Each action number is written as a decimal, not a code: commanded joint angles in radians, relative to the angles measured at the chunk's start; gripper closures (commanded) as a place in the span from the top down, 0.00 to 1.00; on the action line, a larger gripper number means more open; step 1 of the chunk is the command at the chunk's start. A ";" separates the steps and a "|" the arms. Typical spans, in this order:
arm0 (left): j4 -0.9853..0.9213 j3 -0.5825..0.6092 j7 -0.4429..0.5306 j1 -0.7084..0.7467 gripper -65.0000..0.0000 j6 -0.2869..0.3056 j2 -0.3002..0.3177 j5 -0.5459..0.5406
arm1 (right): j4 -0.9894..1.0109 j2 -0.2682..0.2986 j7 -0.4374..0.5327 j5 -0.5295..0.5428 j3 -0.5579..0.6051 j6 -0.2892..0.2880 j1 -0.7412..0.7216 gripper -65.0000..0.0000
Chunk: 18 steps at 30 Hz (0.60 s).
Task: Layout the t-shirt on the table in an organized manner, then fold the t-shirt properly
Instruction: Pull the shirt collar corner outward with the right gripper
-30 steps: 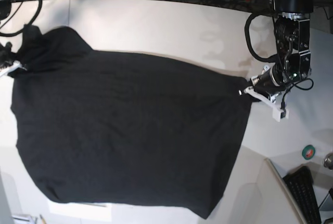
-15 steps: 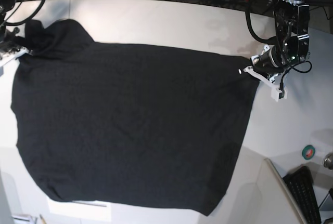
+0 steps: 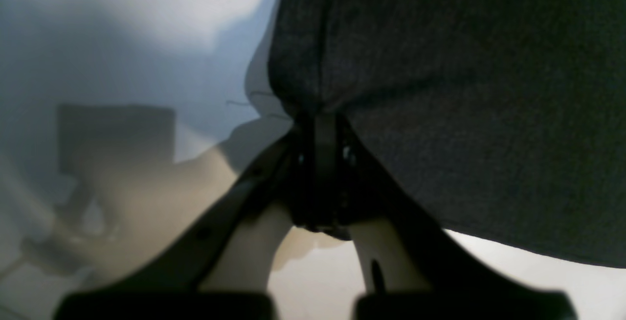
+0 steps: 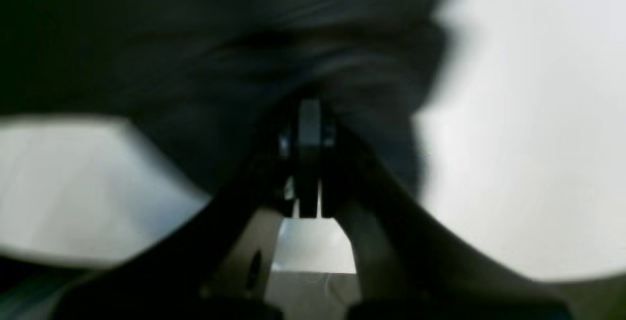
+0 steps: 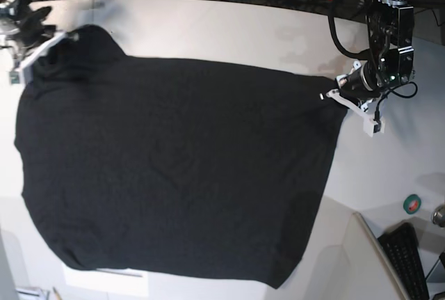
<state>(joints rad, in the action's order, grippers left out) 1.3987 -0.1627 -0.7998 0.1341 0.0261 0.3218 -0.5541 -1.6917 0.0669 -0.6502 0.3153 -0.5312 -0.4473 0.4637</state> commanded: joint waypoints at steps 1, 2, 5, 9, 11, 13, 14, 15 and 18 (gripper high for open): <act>0.018 -0.005 0.013 -0.009 0.00 0.002 0.013 -0.007 | 0.008 0.015 0.022 0.002 0.006 0.006 -0.006 0.00; 0.018 -0.005 0.013 -0.009 0.00 0.002 0.013 -0.007 | 0.035 0.015 0.022 0.002 0.016 0.006 -0.012 0.00; 0.018 -0.007 0.013 -0.009 0.00 0.002 0.013 -0.007 | 0.140 0.015 0.025 0.000 0.015 0.006 -0.055 0.00; 0.018 -0.007 0.013 -0.009 0.00 0.002 0.013 -0.007 | 0.258 0.024 0.025 0.000 0.018 0.006 -0.084 0.00; 0.018 -0.007 0.013 -0.009 0.00 0.002 0.013 -0.007 | 0.256 0.014 0.022 0.000 0.026 0.006 -0.061 0.00; 0.018 -0.007 0.013 -0.009 0.00 0.001 0.013 -0.007 | 0.244 -0.012 0.022 0.000 0.041 0.006 -0.038 0.00; 0.018 -0.007 0.013 -0.009 0.00 0.001 0.013 -0.007 | 0.232 -0.023 0.022 0.000 0.056 0.006 -0.023 0.00; 0.018 -0.007 0.013 -0.009 0.00 0.001 0.013 -0.007 | 0.215 -0.029 0.022 0.000 0.069 0.006 -0.006 0.00; 0.018 -0.007 0.013 -0.009 0.00 -0.001 0.013 -0.007 | 0.140 -0.057 0.022 0.002 0.107 0.006 0.043 0.00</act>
<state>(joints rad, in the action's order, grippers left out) 1.3987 -0.1631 -0.8005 0.1341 0.0257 0.3218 -0.5541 -1.5364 0.0040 -0.6331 0.3130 -0.4198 -0.4377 0.4999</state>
